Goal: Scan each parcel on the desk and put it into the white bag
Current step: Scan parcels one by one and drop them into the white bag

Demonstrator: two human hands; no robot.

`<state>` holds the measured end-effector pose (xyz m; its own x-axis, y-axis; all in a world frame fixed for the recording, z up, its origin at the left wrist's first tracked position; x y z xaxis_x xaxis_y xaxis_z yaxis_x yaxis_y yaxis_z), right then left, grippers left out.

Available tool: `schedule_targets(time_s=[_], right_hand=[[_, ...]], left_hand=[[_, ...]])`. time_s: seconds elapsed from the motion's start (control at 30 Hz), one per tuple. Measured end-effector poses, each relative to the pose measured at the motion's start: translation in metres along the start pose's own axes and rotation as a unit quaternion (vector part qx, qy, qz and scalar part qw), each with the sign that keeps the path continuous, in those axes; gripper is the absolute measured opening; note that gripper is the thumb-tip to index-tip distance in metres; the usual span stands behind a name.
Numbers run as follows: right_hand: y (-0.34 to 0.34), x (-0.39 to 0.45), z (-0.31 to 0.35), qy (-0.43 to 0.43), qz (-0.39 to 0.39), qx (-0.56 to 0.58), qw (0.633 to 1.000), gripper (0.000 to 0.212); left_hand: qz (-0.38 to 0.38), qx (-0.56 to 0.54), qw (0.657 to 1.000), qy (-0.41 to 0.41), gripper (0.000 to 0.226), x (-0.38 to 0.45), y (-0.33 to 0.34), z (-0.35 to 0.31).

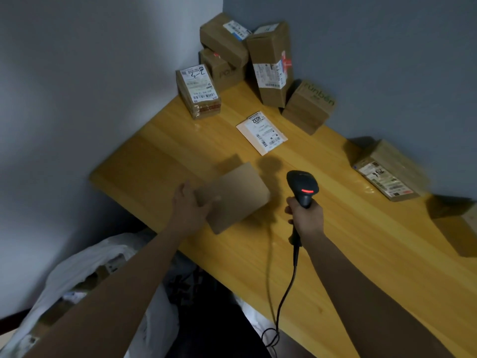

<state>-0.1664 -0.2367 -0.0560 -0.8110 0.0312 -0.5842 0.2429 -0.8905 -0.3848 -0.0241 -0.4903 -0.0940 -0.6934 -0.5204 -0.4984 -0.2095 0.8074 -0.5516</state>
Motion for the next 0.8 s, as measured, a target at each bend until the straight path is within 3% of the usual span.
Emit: schedule_targets(time_s=[0.1, 0.17, 0.27, 0.43, 0.5, 0.6, 0.67, 0.73, 0.8], right_hand=[[0.016, -0.001, 0.004, -0.003, 0.019, 0.001, 1.000, 0.006], [0.022, -0.006, 0.003, -0.009, 0.026, 0.003, 1.000, 0.009], [0.017, -0.016, 0.000, -0.023, 0.023, 0.015, 0.999, 0.008], [-0.021, -0.027, -0.022, -0.002, -0.015, 0.032, 0.999, 0.006], [-0.041, -0.033, -0.033, 0.009, -0.041, 0.050, 0.998, 0.006], [-0.069, -0.045, -0.050, 0.025, -0.072, 0.077, 0.994, 0.006], [-0.083, -0.053, -0.062, 0.035, -0.083, 0.092, 0.992, 0.007], [-0.093, -0.059, -0.071, 0.040, -0.086, 0.096, 0.991, 0.008], [-0.099, -0.066, -0.079, 0.045, -0.086, 0.095, 0.991, 0.008]], left_hand=[[0.078, 0.013, 0.997, 0.003, 0.128, 0.018, 0.004, -0.005], [0.119, 0.099, 0.987, 0.045, 0.118, 0.025, 0.008, -0.015], [0.134, 0.114, 0.982, 0.064, 0.103, 0.021, 0.017, -0.022], [0.024, 0.221, 0.963, 0.156, 0.099, -0.016, 0.037, -0.042], [-0.042, 0.283, 0.921, 0.263, 0.092, -0.033, 0.045, -0.060], [-0.119, 0.259, 0.855, 0.433, 0.058, -0.058, 0.054, -0.079], [-0.073, 0.225, 0.872, 0.428, 0.056, -0.064, 0.060, -0.081], [-0.015, 0.192, 0.915, 0.355, 0.078, -0.064, 0.061, -0.082], [0.008, 0.192, 0.929, 0.316, 0.093, -0.062, 0.062, -0.087]])
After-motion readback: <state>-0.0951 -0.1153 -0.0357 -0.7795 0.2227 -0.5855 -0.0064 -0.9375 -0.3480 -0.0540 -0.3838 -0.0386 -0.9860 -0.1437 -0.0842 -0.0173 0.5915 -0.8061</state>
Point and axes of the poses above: each hand's wrist, its own x-axis towards the middle knuckle, its own y-axis out of the palm, z = x × y, the point moved 6 cm from there along x, towards the middle knuckle, and after that the axes turned 3 degrees about y, right-handed, at the moved point
